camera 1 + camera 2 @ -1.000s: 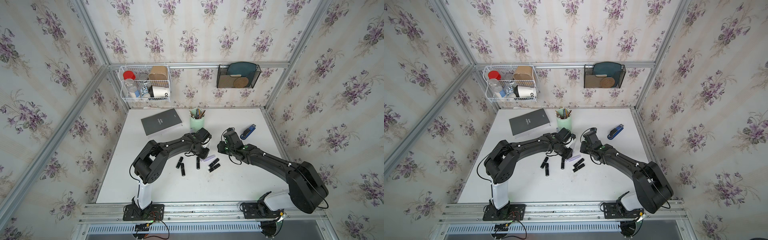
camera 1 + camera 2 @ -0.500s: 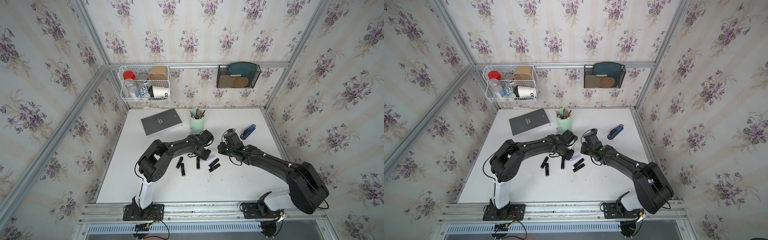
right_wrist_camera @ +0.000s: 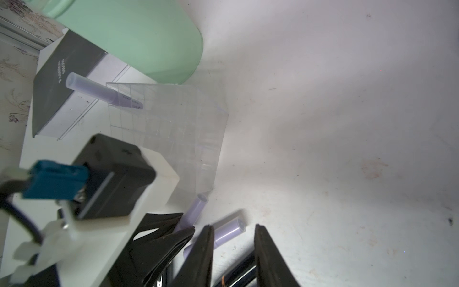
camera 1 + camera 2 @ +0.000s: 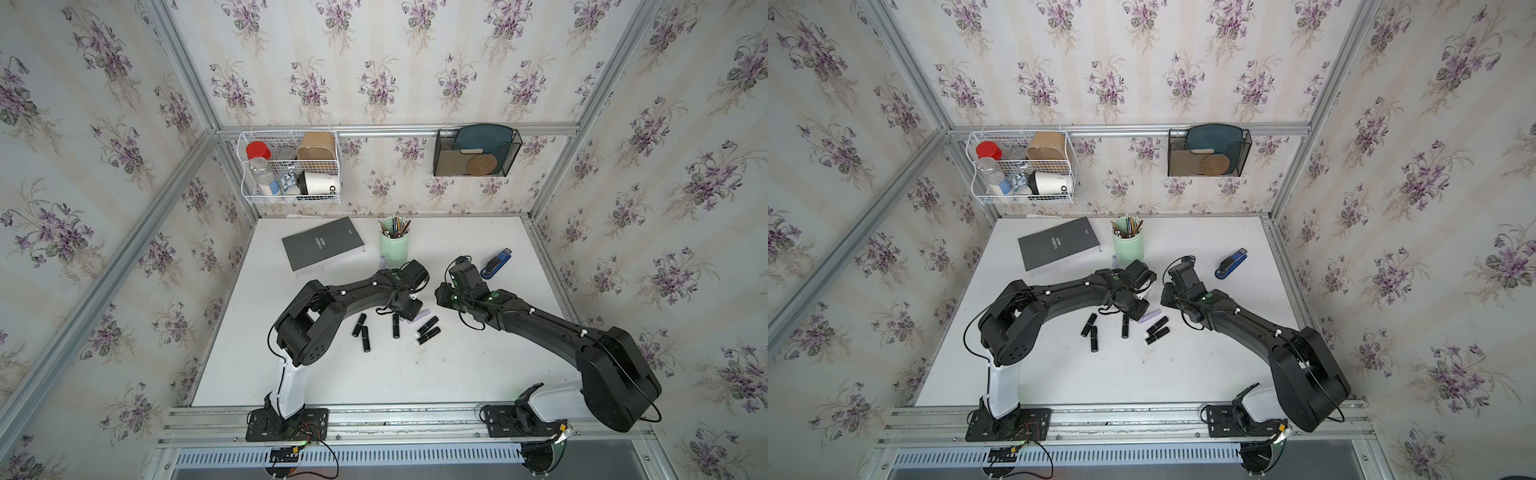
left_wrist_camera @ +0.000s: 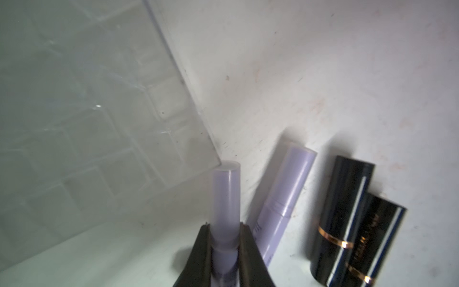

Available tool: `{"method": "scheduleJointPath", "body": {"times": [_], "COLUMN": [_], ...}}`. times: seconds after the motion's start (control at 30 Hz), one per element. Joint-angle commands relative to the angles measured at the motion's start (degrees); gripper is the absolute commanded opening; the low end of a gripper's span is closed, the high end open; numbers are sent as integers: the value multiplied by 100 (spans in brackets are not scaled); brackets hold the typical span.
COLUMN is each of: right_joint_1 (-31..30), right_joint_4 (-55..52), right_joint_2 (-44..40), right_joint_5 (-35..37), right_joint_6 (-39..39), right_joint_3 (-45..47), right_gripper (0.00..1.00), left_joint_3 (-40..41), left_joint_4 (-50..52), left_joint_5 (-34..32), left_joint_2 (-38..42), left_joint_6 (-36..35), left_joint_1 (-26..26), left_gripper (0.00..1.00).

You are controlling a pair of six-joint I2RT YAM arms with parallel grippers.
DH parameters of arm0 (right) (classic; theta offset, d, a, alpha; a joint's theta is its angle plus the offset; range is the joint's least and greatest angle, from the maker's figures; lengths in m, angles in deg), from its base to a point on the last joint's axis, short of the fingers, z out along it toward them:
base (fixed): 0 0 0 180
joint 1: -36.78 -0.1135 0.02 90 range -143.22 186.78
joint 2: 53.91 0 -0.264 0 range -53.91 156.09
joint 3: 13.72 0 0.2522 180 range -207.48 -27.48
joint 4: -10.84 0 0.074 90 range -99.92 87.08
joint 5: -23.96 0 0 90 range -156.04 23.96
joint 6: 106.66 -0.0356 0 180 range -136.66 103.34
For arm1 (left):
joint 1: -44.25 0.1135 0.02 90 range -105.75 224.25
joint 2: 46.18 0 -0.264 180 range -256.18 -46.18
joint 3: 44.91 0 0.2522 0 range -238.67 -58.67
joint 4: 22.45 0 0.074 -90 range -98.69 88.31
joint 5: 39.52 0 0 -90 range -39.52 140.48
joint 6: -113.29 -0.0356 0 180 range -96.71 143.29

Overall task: Arrange the lipsticks in the organizer
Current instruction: Pick up the lipstick at the center of the board.

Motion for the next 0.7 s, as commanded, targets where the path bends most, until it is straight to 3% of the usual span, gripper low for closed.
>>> {"method": "scheduleJointPath", "body": {"times": [0.0, 0.13, 0.33, 0.67], "right_joint_1": [133, 647, 740, 456], "right_joint_4": [92, 297, 753, 1198], "right_joint_2": [-128, -267, -301, -9], "right_joint_5": [-690, -1877, -2880, -3299], "right_joint_6": [-257, -694, -1175, -1443], "right_joint_3": [-80, -91, -218, -481], "right_gripper": [34, 38, 42, 43], "left_joint_3": [-65, 277, 1104, 1424], "left_joint_4": [90, -102, -1005, -1550], "left_joint_5": [-85, 32, 574, 813], "left_joint_2": [441, 1090, 2095, 2428], "left_joint_6": [-135, -91, 174, 390], "left_joint_1": [7, 69, 199, 235], "left_gripper": [12, 10, 9, 7]}}
